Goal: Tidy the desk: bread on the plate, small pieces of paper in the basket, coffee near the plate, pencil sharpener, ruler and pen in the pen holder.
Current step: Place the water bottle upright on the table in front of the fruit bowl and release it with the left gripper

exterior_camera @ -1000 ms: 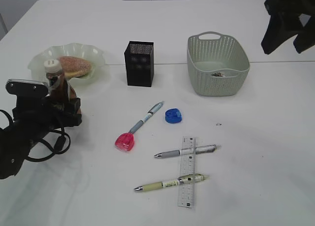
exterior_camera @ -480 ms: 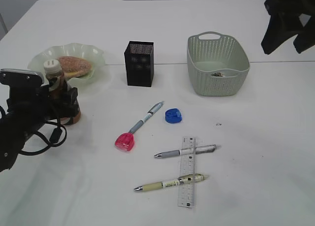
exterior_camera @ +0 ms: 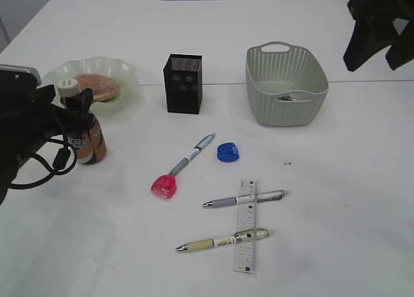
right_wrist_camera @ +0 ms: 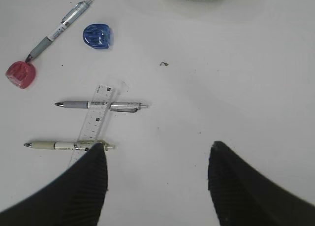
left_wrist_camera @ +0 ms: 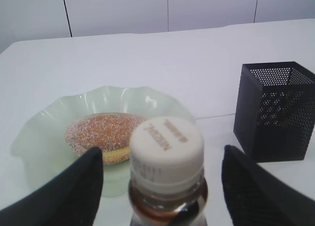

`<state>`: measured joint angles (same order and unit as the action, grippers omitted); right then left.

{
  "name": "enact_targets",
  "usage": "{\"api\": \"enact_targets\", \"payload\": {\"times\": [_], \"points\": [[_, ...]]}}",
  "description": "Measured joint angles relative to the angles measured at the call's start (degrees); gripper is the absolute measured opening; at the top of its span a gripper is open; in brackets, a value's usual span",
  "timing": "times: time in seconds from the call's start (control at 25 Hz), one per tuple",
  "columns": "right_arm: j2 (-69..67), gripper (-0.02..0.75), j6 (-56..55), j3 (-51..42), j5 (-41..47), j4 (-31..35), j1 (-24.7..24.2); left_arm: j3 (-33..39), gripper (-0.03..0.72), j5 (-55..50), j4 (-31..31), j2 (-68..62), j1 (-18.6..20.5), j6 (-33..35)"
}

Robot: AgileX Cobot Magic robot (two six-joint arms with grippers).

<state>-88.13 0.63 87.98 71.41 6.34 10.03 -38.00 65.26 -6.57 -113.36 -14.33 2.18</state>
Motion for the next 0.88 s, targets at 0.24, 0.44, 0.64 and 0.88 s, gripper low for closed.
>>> {"api": "enact_targets", "payload": {"times": [0.24,0.44,0.64,0.88], "points": [[0.0,0.475,0.0,0.0,0.0,0.0,0.0,0.13,0.546,-5.3,0.0,5.47,0.0,1.81],[0.0,0.475,0.0,0.0,0.0,0.0,0.0,0.13,0.546,-15.3,-0.25,11.29,0.0,2.65],[0.0,0.475,0.0,0.0,0.0,0.0,0.0,0.46,0.546,-26.64,-1.09,18.33,0.0,2.67],[0.0,0.475,0.0,1.05,0.0,0.0,0.0,-0.18,0.545,-43.62,-1.23,28.15,0.0,4.99]]}}
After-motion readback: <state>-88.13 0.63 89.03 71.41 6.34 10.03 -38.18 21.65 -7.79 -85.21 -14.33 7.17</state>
